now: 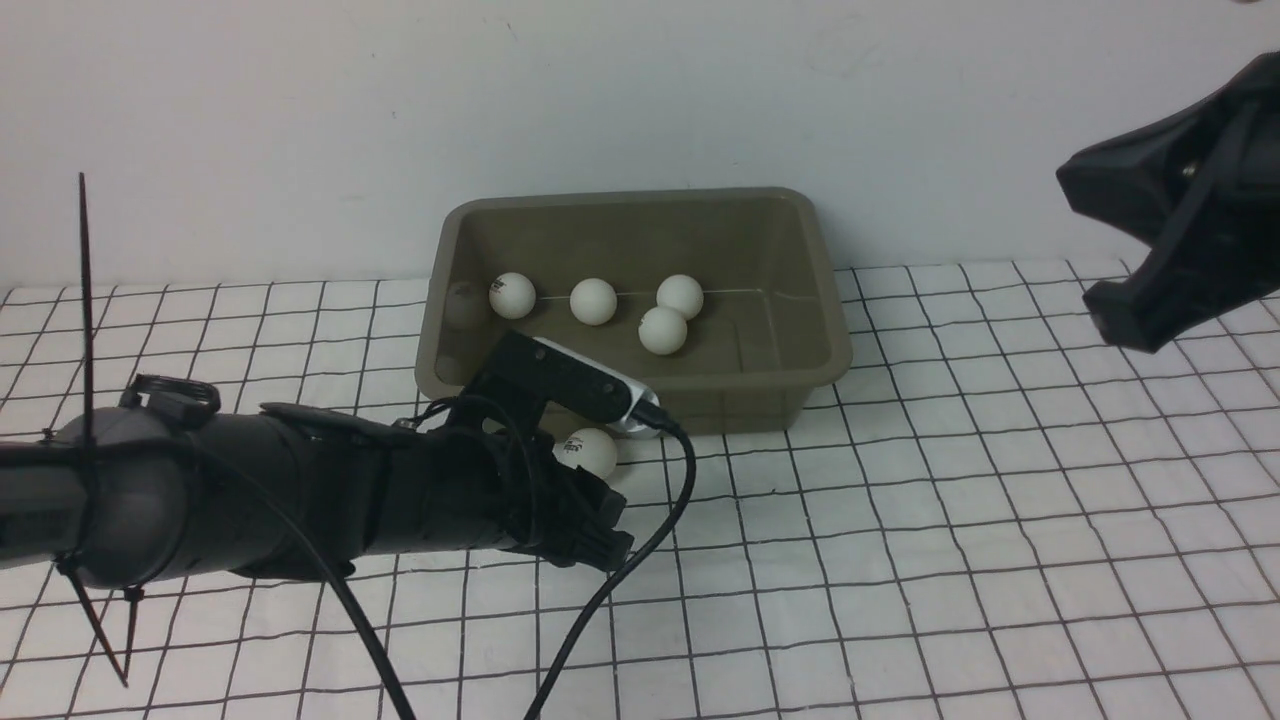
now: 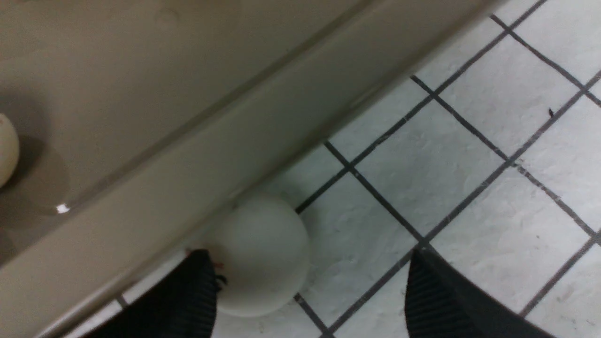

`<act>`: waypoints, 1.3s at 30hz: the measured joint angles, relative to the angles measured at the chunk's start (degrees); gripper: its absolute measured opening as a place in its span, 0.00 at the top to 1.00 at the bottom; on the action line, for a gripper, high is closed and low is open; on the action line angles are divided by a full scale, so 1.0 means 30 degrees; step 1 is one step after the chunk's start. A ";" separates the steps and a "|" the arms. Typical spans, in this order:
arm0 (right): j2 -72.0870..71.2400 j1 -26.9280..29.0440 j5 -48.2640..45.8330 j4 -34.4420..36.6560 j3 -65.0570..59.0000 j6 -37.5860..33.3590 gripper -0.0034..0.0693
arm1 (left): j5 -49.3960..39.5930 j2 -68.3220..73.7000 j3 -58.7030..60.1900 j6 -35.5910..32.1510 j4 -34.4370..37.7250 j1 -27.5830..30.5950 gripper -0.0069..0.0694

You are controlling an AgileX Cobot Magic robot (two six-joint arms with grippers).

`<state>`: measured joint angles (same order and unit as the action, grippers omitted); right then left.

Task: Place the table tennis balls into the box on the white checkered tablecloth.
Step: 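Reach for and grasp a ping pong ball on the table beside the basket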

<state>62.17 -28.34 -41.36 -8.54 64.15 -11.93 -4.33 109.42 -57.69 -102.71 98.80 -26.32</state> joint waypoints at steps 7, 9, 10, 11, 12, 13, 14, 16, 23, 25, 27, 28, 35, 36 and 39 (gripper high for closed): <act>0.0000 0.0000 0.0000 0.0000 0.0000 0.0000 0.97 | 0.0167 0.0845 -0.0584 0.0096 0.0020 -0.0004 0.27; 0.0000 0.0000 0.0000 0.0000 0.0000 0.0000 0.97 | 0.0255 0.0925 -0.0608 0.0178 0.0020 -0.0004 0.27; 0.0000 0.0000 0.0000 0.0000 0.0000 0.0000 0.97 | 0.0393 0.0941 -0.0608 0.0231 0.0020 -0.0004 0.29; 0.0000 0.0000 0.0000 0.0000 0.0000 0.0000 0.97 | 0.0541 0.0941 -0.0620 0.0313 0.0020 -0.0004 0.33; 0.0000 0.0000 0.0000 0.0000 0.0000 0.0000 0.97 | 0.0593 0.0941 -0.0620 0.0373 0.0036 -0.0004 0.37; 0.0000 0.0000 0.0000 0.0000 0.0000 0.0000 0.97 | 0.0695 0.0941 -0.0620 0.0445 0.0036 -0.0004 0.44; 0.0000 0.0000 0.0000 0.0000 0.0000 0.0000 0.97 | 0.0836 0.0941 -0.0620 0.0462 0.0056 -0.0004 0.48; 0.0000 0.0000 0.0000 0.0000 0.0000 0.0000 0.97 | 0.0991 0.0873 -0.0620 0.0507 0.0075 -0.0004 0.48; 0.0000 0.0000 0.0152 -0.0018 0.0000 0.0000 0.97 | 0.0842 -0.0389 -0.0620 0.0457 0.0111 -0.0020 0.47; 0.0000 0.0000 0.0152 -0.0018 0.0000 0.0000 0.97 | 0.0678 -0.0732 -0.0474 0.0476 0.0111 -0.0020 0.47; 0.0000 0.0000 0.0152 -0.0018 0.0000 0.0000 0.97 | 0.0533 -0.1138 -0.0222 0.0539 0.0111 -0.0020 0.47; 0.0000 0.0000 0.0152 -0.0018 0.0000 0.0000 0.97 | 0.0475 -0.1317 -0.0081 0.0597 0.0111 -0.0020 0.47; 0.0000 0.0000 0.0152 -0.0018 0.0000 0.0000 0.97 | -0.0224 -0.2690 0.1299 0.1042 0.0095 -0.0020 0.47; 0.0000 0.0000 0.0152 -0.0018 0.0000 0.0000 0.97 | -0.0319 -0.2869 0.1453 0.1091 0.0095 -0.0020 0.47; 0.0000 0.0000 0.0152 -0.0018 0.0000 0.0000 0.97 | -0.0585 -0.3309 0.1809 0.1142 0.0095 -0.0020 0.47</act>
<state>62.17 -28.34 -40.90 -8.59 64.15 -11.93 -6.09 99.50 -52.26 -99.29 99.08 -26.38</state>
